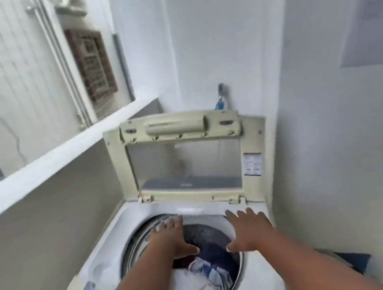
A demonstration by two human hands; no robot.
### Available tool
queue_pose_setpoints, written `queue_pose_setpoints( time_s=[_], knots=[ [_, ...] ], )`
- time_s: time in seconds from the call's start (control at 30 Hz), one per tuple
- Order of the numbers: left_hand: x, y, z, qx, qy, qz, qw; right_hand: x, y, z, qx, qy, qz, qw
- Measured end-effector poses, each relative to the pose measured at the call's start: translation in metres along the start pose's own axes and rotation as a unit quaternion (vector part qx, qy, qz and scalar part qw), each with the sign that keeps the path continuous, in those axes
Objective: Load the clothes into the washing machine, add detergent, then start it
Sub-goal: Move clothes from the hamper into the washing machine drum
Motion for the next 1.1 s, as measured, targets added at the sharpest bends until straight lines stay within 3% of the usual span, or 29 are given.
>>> queue_pose_setpoints(
  time_s=[0.23,0.47,0.73,1.1],
  knots=[
    [0.114,0.008,-0.056,0.042,0.084,0.092,0.991,0.104,0.064,-0.063,0.054,0.012,0.114,0.992],
    [0.246,0.006,-0.053,0.058,0.115,0.113,0.985,0.225,0.121,-0.046,0.022,-0.007,0.163,0.986],
    [0.407,0.003,0.044,-0.034,0.071,0.16,0.984,0.353,0.16,0.03,-0.072,-0.039,0.168,0.982],
    [0.429,-0.09,0.184,-0.152,0.031,0.11,0.982,0.406,0.1,0.182,-0.242,-0.1,0.156,0.952]
  ],
)
Point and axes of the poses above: each hand's wrist, its own y-axis away from the middle knuckle, its own z-axis out of the palm, x = y × z, the point moved 4 cm from there along -y, towards the middle knuckle, and after that the axes turned 15 degrees about x, right-handed, at the moved point
